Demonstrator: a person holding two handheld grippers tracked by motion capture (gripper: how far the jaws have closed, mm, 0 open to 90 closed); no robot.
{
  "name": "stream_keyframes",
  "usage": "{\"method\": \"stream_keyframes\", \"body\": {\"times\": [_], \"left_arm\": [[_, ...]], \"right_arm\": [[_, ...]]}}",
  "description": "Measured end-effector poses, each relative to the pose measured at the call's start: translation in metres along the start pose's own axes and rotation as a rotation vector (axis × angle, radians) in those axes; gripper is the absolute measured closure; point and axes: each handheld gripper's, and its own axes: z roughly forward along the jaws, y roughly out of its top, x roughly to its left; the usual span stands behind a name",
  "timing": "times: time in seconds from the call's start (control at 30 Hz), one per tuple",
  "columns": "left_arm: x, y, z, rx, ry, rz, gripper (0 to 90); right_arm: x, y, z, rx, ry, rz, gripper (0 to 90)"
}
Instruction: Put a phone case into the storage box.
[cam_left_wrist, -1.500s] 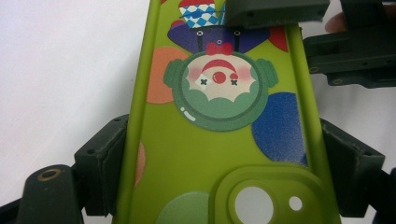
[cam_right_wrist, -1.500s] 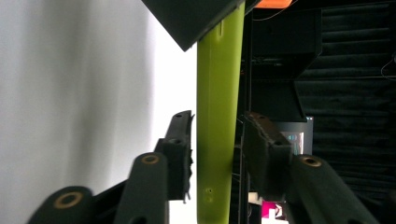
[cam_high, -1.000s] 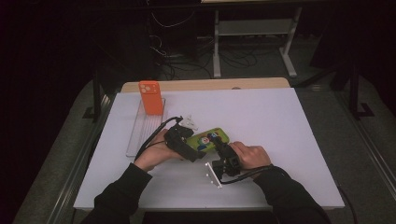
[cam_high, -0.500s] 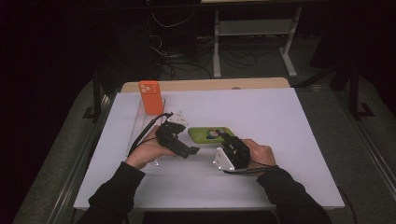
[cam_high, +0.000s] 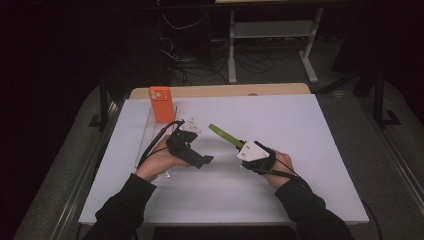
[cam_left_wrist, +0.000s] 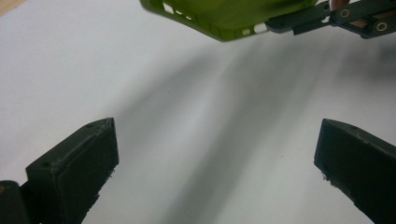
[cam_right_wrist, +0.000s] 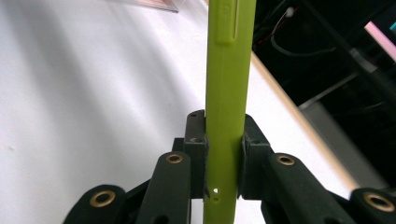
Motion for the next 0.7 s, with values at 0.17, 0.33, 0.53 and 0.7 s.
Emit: {"method": "stream_keyframes", "body": {"times": [0.17,0.33,0.53,0.7], "left_arm": [[-0.001,0.001,0.001,-0.022,0.010,-0.023,0.0],[0.000,0.004,0.000,-0.068,0.015,-0.062,0.0],[0.000,0.008,0.001,-0.120,0.020,-0.109,0.0],[-0.001,0.014,0.004,-0.183,0.017,-0.155,0.0]], "right_arm": [[-0.009,-0.003,0.001,-0.017,0.075,0.158,75.6],[-0.016,-0.006,0.004,-0.025,0.149,0.336,75.6],[-0.019,-0.007,0.005,-0.032,0.218,0.503,75.6],[-0.013,-0.004,0.008,-0.028,0.230,0.532,75.6]]}}
